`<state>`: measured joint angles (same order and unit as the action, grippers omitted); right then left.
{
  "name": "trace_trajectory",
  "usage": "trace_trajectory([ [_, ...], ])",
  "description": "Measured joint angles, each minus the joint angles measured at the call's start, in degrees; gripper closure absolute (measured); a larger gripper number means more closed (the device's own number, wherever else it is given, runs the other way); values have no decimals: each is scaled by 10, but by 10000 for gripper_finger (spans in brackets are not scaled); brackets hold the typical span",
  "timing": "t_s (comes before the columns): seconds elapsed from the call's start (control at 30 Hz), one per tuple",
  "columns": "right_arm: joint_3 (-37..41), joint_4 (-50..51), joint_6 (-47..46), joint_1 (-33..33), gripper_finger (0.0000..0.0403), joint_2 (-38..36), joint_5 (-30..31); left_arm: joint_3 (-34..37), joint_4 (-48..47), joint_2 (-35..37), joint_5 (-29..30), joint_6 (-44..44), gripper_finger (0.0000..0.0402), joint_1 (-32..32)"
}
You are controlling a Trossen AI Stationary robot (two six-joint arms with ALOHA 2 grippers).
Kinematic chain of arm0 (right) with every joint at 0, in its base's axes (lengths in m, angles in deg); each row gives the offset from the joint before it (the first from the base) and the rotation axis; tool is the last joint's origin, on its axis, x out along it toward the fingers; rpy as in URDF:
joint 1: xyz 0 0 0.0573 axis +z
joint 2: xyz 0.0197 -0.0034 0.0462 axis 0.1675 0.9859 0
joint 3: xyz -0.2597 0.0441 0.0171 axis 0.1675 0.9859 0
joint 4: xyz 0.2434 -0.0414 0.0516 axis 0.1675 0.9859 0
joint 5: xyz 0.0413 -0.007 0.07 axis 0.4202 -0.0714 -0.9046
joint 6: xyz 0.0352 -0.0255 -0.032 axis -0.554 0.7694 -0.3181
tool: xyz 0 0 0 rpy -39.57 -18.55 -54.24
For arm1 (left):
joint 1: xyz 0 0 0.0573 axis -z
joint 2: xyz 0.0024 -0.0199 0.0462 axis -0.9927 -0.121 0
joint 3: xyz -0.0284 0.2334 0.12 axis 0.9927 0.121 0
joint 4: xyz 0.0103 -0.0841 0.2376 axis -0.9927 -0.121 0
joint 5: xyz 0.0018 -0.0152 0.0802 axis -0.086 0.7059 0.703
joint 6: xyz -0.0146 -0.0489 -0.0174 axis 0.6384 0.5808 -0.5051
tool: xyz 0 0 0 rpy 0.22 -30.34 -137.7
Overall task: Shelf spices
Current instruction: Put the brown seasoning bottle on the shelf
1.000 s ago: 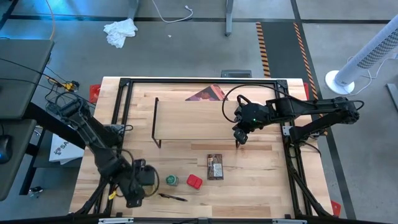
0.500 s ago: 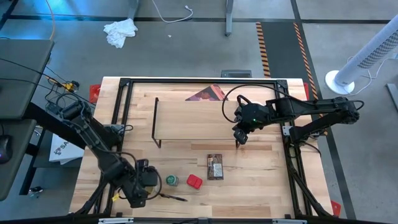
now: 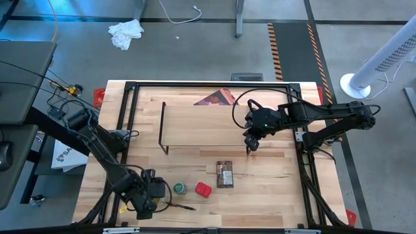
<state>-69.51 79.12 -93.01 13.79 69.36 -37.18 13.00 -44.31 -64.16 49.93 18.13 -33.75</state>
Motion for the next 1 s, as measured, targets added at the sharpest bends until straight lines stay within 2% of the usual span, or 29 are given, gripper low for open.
trace_trajectory([
  [0.2, 0, 1, 5, 0, 403, 0, 3, -1, -2, -7, 4, 1, 131, -2],
  [0.33, 0, 1, 5, 0, 403, 0, 10, -1, -40, -7, 13, 4, 131, -13],
  [0.63, 0, 1, 5, 0, 403, 0, 12, 0, -84, -3, 25, -54, 131, -53],
  [1.0, 0, 1, 5, 0, 403, 0, 11, 4, -102, 45, 20, -26, 131, -81],
])
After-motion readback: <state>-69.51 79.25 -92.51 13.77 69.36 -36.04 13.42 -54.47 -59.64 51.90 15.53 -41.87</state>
